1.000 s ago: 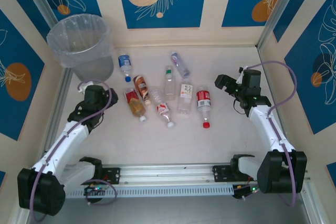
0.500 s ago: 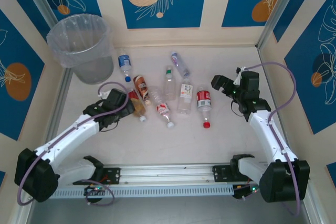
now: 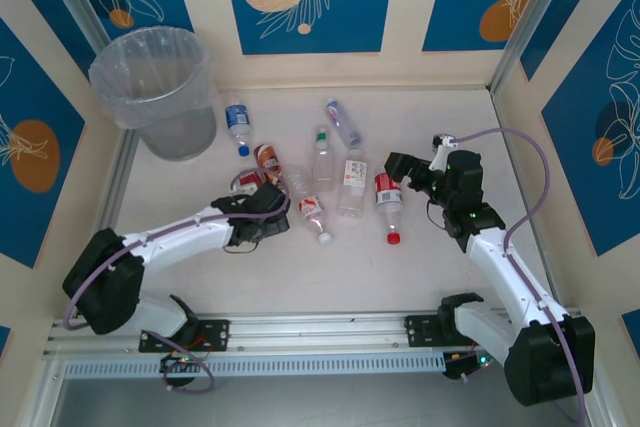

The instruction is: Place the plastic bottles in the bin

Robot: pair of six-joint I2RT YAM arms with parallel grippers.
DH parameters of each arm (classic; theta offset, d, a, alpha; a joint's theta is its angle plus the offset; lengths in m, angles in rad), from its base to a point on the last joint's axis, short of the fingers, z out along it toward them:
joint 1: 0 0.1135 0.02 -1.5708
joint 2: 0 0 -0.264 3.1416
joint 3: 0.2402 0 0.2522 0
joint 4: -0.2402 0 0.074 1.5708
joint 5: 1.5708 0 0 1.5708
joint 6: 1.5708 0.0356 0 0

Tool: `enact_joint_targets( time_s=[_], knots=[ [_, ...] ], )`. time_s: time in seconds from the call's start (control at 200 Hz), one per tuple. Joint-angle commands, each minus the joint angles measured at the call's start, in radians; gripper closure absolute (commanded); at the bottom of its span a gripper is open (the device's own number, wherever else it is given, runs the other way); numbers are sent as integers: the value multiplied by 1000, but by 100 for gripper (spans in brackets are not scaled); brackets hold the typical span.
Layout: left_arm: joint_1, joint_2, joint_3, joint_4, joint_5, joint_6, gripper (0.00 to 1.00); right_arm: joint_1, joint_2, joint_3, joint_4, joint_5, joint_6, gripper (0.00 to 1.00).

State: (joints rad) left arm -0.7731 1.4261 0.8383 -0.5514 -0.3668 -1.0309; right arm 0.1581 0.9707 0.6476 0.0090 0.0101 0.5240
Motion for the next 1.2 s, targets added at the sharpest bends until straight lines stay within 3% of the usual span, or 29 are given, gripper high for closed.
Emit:
enact_joint_targets(
  time_s=[0.0,0.325,0.73,1.19],
  knots=[
    [-18,47,22,59,24,12,1,7,-10,-2,57,-7,-3,1],
    [-34,149,44,58,-66,-21,10,18,-12,-1,66,6,-13,1],
    [-37,187,44,116,-55,26,61,25,-17,20,49,34,-28,1],
    [-36,142,11,88,-75,21,78,36,-19,9,49,44,-25,1]
  ],
)
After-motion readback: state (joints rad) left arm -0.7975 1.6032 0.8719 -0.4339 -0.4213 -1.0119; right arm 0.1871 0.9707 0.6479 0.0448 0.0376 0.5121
